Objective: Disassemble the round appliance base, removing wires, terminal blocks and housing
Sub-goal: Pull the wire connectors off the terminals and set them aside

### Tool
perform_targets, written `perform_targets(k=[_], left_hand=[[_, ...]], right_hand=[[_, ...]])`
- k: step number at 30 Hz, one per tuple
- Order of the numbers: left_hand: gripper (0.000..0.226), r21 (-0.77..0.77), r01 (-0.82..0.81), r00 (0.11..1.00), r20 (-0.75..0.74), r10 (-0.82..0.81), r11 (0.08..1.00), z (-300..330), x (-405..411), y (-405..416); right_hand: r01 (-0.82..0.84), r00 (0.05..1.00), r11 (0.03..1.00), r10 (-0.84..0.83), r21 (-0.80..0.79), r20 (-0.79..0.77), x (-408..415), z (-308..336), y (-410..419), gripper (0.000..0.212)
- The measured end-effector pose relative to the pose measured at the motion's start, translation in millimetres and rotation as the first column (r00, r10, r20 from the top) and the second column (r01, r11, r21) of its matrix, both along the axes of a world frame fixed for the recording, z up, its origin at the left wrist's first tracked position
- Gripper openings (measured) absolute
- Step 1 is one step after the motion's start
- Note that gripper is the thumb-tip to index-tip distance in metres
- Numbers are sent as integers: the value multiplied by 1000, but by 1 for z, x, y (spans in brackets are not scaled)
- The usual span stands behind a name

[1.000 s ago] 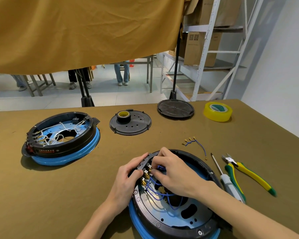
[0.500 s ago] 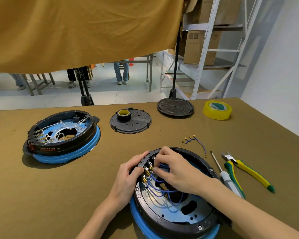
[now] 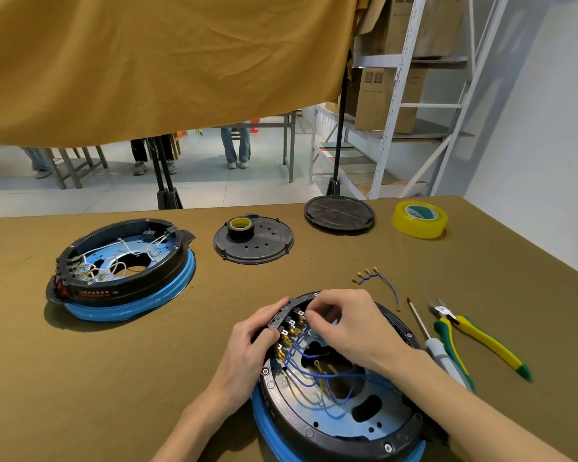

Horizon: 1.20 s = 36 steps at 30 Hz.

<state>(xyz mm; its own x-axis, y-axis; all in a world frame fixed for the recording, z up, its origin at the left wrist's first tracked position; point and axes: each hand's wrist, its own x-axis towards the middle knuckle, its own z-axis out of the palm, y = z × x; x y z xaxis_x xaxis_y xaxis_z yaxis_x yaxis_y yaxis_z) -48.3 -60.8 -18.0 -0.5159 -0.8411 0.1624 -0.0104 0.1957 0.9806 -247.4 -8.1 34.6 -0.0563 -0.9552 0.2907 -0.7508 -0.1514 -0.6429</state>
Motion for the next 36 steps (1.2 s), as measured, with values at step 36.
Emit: perform_targets(k=[36], left_hand=[[54, 13, 22, 1000, 9, -22, 1000, 1, -1, -2]], right_hand=[[17, 996, 995, -8, 96, -91, 7, 3, -5, 16]])
